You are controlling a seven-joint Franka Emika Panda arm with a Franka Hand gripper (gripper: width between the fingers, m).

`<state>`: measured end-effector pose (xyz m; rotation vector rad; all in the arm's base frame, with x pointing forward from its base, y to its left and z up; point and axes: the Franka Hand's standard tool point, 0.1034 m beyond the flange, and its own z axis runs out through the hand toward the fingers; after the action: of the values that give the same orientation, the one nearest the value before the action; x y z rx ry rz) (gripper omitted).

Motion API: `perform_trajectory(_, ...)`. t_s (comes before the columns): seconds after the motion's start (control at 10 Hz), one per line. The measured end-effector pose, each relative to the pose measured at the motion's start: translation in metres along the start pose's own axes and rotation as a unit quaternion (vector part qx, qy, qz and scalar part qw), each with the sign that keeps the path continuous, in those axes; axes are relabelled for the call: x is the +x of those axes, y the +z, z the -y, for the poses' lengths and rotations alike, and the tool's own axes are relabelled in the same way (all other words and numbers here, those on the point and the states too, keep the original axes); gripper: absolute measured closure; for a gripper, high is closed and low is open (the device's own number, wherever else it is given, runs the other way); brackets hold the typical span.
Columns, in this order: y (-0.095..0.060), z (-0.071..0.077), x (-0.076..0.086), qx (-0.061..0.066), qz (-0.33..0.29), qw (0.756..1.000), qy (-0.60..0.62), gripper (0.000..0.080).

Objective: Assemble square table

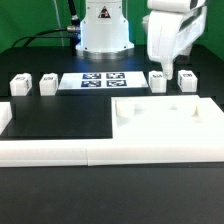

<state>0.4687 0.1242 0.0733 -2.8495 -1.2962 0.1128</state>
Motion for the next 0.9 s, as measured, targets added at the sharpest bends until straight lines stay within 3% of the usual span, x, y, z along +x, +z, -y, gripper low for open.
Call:
perform_trajectory(0.1,0.005,0.006,-0.002,0.001,-0.001,1.0,0.02,0.0151)
perform_trajectory(0.5,0.005,0.008,0.0,0.002,-0.001,0.985,0.173,0.0151)
perform_trajectory(0.7,0.01,0.036,0.01,0.005,0.008,0.962,0.274,0.0151)
perform_trajectory(0.9,0.022,0.053,0.007,0.019,0.017,0.93,0.368,0.0151)
